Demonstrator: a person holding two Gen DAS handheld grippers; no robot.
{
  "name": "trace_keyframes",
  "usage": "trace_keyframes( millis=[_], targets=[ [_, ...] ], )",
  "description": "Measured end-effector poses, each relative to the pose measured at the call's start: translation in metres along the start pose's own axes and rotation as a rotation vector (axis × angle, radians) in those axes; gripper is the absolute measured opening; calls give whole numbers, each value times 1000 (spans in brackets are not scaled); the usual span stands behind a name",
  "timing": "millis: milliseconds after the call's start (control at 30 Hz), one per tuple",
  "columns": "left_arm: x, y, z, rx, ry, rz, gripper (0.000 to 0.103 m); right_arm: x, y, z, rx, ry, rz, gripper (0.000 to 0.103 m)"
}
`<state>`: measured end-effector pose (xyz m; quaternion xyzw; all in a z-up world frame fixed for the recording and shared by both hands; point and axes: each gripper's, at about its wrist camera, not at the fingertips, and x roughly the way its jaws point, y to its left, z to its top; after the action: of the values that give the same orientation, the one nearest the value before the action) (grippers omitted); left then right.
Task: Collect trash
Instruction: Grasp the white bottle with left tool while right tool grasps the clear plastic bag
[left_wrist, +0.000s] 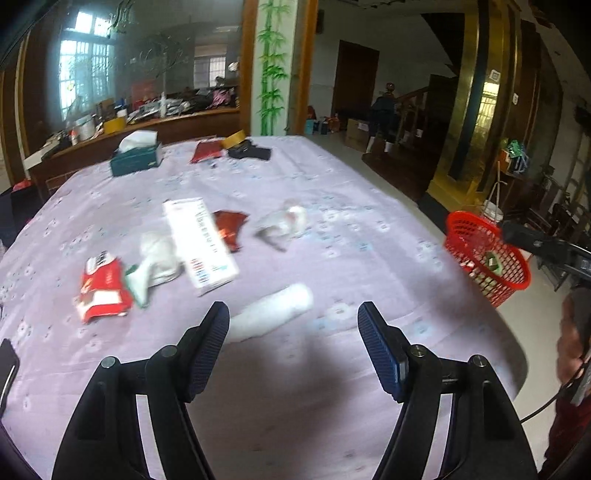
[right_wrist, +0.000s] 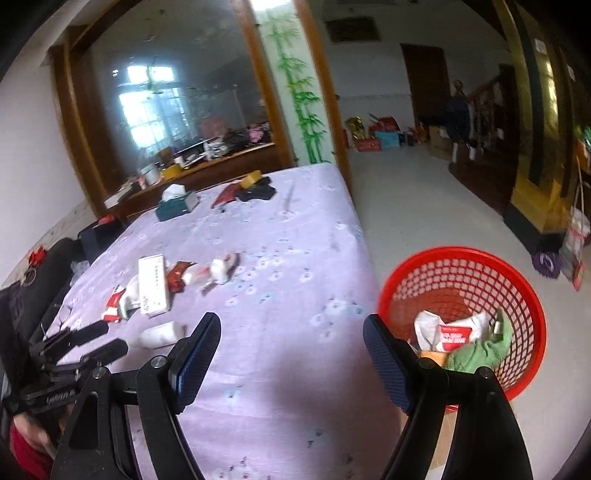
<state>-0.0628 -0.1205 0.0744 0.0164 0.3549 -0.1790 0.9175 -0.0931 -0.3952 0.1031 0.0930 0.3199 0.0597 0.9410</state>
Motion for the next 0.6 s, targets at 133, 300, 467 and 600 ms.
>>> trace_keyframes(
  millis=[133, 300, 467, 600],
  targets=[
    [15, 19, -4, 17, 64, -37, 71, 3, 15, -4, -32, 14, 19, 83],
    [41, 23, -7, 33, 139, -69, 71, 10, 21, -7, -29, 41, 44, 83],
    [59, 12, 4, 85, 162, -74, 70, 14, 22, -7, -30, 52, 48, 83],
    [82, 1, 10, 129, 207, -52, 60, 21, 19, -3, -2, 79, 78, 83]
  ],
)
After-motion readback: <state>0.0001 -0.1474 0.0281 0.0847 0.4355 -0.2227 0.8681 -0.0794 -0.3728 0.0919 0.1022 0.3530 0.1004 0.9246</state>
